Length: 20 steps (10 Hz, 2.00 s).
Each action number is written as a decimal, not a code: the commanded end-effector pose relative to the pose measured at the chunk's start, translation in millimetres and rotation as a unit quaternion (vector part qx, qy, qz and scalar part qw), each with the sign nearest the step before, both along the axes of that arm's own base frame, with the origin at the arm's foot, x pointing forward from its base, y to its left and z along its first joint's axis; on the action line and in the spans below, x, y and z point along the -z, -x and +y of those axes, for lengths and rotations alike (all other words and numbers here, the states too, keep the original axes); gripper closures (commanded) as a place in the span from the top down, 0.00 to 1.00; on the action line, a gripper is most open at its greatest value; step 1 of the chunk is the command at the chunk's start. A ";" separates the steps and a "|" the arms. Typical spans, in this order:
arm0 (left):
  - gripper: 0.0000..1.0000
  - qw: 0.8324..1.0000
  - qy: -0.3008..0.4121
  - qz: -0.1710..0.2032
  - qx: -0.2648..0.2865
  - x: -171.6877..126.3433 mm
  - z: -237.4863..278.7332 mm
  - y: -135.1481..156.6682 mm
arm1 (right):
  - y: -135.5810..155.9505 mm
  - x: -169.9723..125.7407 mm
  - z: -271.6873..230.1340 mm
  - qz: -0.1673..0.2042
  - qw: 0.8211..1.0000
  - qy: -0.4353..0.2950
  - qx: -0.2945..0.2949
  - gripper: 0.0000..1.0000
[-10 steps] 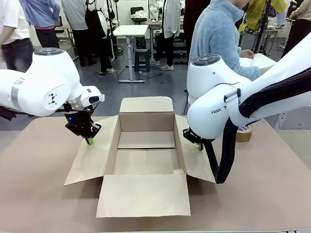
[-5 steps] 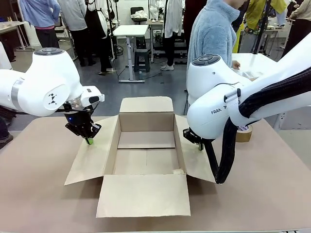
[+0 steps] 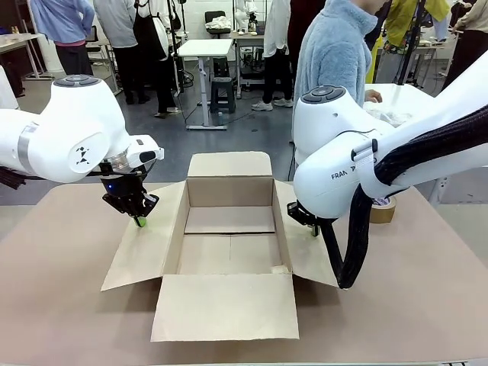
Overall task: Wrap the clocks to prevent damage.
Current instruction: Once the human has placed the objects inside and stepped back, release both hands from the side flaps of the Package Box.
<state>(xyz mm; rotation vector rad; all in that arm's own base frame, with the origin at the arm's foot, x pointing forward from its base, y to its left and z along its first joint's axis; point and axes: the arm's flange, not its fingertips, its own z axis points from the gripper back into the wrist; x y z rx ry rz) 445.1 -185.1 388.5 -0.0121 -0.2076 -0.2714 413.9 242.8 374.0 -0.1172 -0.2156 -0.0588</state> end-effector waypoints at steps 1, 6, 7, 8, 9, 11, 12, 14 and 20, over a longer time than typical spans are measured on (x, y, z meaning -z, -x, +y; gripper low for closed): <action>0.01 1.000 0.000 -0.003 0.000 -2.4 0.7 1.0 | 0.5 2.2 0.1 0.003 1.000 0.001 0.002 0.01; 0.01 1.000 0.000 -0.003 0.000 -2.4 0.7 1.0 | 0.5 2.2 0.1 0.003 1.000 0.001 0.002 0.01; 0.01 1.000 0.000 -0.003 0.000 -2.4 0.7 1.0 | 0.5 2.2 0.1 0.003 1.000 0.001 0.002 0.01; 0.01 1.000 0.000 -0.003 0.000 -2.4 0.7 1.0 | 0.5 2.2 0.1 0.003 1.000 0.001 0.002 0.01; 0.01 1.000 0.000 -0.003 0.000 -2.4 0.7 1.0 | 0.5 2.2 0.1 0.003 1.000 0.001 0.002 0.01; 0.01 1.000 0.000 -0.003 0.000 -2.4 0.7 1.0 | 0.5 2.2 0.1 0.003 1.000 0.001 0.002 0.01; 0.01 1.000 0.000 -0.003 0.000 -2.4 0.7 1.0 | 0.5 2.2 0.1 0.003 1.000 0.001 0.002 0.01; 0.01 1.000 0.000 -0.003 0.000 -2.4 0.7 1.0 | 0.5 2.2 0.1 0.003 1.000 0.001 0.002 0.01; 0.01 1.000 0.000 -0.003 0.000 -2.4 0.7 1.0 | 0.5 2.2 0.1 0.003 1.000 0.001 0.002 0.01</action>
